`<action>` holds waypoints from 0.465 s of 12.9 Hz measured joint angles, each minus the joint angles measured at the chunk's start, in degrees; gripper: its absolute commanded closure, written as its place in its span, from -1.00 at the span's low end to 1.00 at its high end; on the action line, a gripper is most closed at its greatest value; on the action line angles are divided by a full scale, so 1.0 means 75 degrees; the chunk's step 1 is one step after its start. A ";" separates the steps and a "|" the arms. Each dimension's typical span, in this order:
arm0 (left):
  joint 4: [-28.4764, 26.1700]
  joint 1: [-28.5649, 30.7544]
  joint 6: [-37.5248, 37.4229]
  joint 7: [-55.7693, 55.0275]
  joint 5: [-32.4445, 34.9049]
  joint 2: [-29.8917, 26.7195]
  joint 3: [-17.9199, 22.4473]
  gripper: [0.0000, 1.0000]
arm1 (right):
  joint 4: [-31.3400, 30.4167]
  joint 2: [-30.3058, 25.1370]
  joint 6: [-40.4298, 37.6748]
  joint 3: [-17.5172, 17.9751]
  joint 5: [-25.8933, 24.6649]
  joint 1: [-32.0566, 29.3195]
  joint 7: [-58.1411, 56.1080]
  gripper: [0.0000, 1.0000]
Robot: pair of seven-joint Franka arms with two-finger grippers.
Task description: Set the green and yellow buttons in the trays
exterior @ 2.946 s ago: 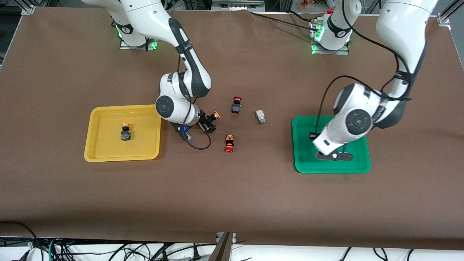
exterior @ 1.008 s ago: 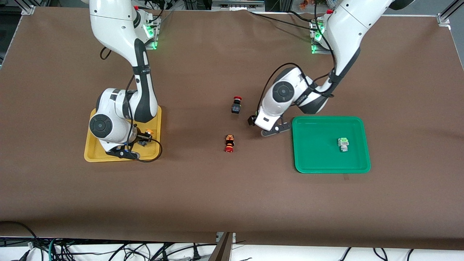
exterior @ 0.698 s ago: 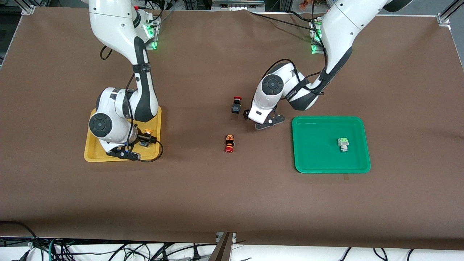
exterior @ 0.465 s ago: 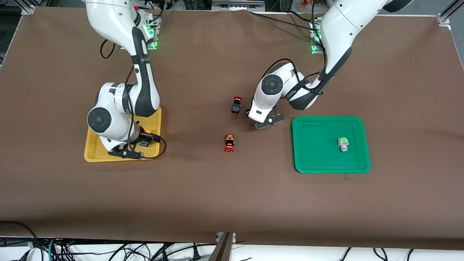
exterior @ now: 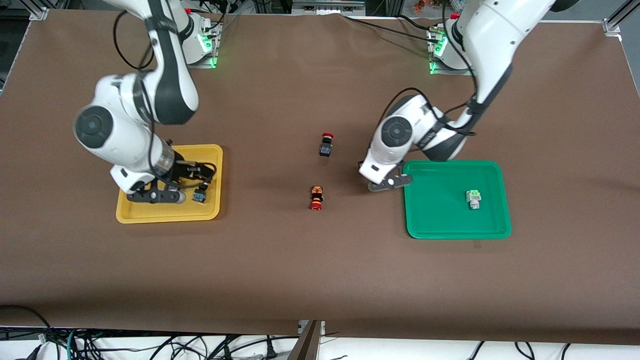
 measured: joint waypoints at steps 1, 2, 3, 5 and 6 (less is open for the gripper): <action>0.0133 0.0179 -0.0288 0.0745 0.0000 -0.0126 0.0133 1.00 | -0.0002 -0.0315 -0.0203 -0.0009 -0.0274 -0.0001 0.0000 -0.98; 0.0180 0.0290 -0.0485 0.1467 0.0000 -0.0248 0.0345 1.00 | -0.0004 -0.0609 -0.0354 -0.0018 -0.0535 -0.0002 0.0000 -0.98; 0.0172 0.0330 -0.0577 0.2110 0.0000 -0.0343 0.0617 1.00 | -0.0007 -0.0867 -0.0501 -0.0028 -0.0708 -0.0003 0.0000 -0.98; 0.0078 0.0334 -0.0559 0.3030 0.0000 -0.0369 0.1140 1.00 | -0.0019 -0.1222 -0.0855 -0.0055 -0.0911 -0.0009 0.0000 -0.98; -0.0067 0.0338 -0.0326 0.3258 0.0000 -0.0360 0.1335 0.67 | -0.0019 -0.1373 -0.1002 -0.0057 -0.1018 -0.0054 0.0011 -0.98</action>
